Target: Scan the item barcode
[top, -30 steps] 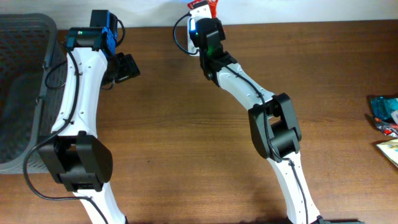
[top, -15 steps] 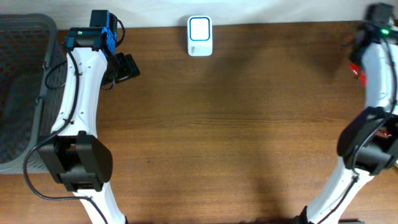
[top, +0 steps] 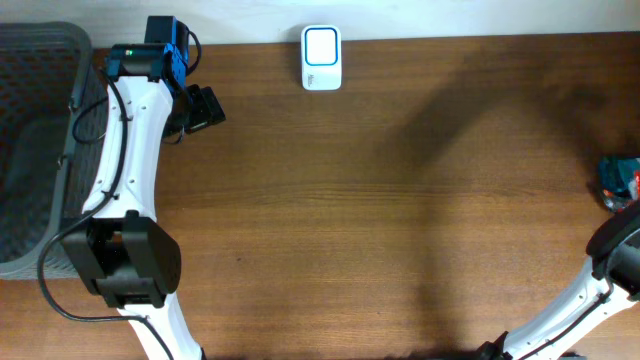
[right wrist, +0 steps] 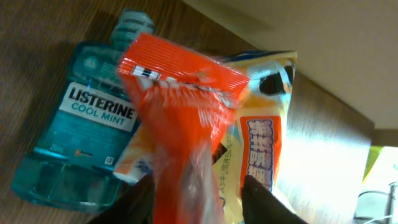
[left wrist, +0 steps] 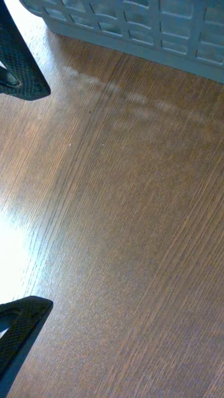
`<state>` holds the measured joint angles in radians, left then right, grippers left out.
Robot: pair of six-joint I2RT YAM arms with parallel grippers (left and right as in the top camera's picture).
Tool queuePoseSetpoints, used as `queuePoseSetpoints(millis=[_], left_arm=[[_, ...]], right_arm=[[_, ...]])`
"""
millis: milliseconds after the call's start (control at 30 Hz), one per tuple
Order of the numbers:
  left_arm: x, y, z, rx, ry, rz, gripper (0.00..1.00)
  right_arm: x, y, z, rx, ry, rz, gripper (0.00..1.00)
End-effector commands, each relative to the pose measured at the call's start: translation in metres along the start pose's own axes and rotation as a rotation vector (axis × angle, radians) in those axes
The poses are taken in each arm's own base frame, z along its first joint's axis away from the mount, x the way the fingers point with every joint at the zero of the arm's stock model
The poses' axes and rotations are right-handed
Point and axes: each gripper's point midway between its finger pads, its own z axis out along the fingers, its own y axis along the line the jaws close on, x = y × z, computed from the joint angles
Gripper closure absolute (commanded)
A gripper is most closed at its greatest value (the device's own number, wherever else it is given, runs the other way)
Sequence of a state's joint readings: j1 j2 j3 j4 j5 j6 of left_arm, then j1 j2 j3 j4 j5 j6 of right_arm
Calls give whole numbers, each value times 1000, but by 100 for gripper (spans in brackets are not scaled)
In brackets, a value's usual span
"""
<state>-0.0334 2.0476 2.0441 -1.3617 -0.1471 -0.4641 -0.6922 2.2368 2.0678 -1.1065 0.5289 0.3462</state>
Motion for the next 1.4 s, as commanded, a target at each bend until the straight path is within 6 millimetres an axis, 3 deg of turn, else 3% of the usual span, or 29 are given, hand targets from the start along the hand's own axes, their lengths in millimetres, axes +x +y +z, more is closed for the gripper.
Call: queuePoseSetpoints(millis=[0,67,167,267,300,367,433,567,633,733,867,967,1133,1367], left_arm=[[-1,1,-1,-4,-7,10,1],[-1,1,-1,-4,-7,9,1],[-1,1,-1,-4,-7,9,1],[-1,1,-1,-5,-7,9,1],[-1,1,-1,-5,-7,9,1],[-1,1,-1,-4,-7,10,1],[-1,1,-1,-5,-7,9,1],[-1,1,-1,-5,-7,10,1],[-1,1,-1,-4,-7,10,1],[-1,1,-1,-4,-7,9,1],[-1,1,-1,-4,-7,9,1],[-1,1,-1,-5,-7,10,1],[-1,1,-1,-4,-7,10,1],[-1,1,-1,-4,-7,9,1]], right_arm=[[6,-1,-2,6,21,-6,12],[9,-4,-5,9,31,-12,1],[1,-11,-27,-19,-3,10,1],[-11,-4,-85,-250,-61,69,1],[-13,2,-118,-385,-82,83,1],[-9,2,-158,-494,-111,78,1],[5,-9,-210,-536,-167,52,0],[40,-13,-275,-612,-225,-23,1],[63,-10,-299,-657,-254,-75,1],[117,-8,-324,-749,-310,-168,1],[206,5,-334,-944,-350,-355,1],[260,0,-304,-931,-275,-458,1],[279,4,-276,-867,-184,-504,1],[294,36,-242,-770,-8,-587,2]])
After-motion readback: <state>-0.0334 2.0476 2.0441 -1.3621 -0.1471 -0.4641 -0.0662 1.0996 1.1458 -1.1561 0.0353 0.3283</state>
